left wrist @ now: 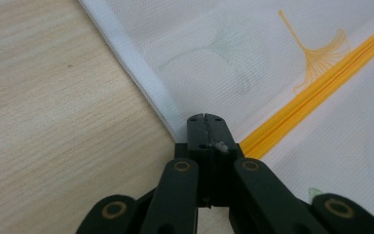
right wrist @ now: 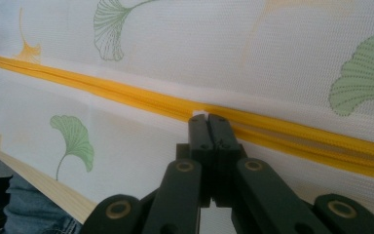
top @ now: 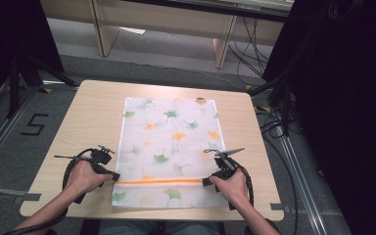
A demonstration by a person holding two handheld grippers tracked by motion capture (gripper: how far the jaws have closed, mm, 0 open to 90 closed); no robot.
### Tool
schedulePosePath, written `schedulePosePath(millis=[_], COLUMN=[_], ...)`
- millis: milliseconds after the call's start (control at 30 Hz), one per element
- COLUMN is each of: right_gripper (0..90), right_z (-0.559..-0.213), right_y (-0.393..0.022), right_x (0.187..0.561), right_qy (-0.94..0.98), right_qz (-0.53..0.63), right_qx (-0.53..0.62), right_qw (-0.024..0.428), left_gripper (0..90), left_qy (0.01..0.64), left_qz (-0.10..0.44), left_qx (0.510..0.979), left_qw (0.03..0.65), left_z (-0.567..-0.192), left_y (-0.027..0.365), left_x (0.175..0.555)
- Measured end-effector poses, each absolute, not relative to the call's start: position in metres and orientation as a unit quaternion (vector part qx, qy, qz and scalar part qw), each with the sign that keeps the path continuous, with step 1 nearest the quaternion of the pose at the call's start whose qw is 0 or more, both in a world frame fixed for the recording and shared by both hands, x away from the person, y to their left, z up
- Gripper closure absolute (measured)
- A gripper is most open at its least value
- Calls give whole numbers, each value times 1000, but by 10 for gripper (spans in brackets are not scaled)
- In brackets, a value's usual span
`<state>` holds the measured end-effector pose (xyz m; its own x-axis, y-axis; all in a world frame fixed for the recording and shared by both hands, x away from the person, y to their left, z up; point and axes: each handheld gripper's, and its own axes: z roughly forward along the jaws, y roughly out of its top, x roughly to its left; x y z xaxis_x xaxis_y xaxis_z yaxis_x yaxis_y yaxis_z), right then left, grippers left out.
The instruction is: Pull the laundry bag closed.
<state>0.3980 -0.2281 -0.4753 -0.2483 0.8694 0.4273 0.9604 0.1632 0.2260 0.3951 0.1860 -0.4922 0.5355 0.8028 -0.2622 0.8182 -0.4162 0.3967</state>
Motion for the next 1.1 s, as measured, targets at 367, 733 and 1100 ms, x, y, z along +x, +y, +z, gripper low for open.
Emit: schedulePosePath(millis=[367, 733, 1100], right_gripper=[900, 900, 900], right_z=[-473, -472, -469], right_y=[-231, -236, -240], right_x=[397, 395, 394], right_qy=[-744, -725, -712], right_qz=[-228, -232, -214], right_qx=[-618, -638, -656], right_qw=[114, 117, 131], left_gripper=[900, 900, 900], left_qy=[482, 483, 482], left_qz=[-16, -16, -16], left_qx=[841, 841, 841], left_qw=[245, 245, 245], left_z=[-492, -492, -492], left_y=[186, 186, 186], left_x=[395, 395, 395])
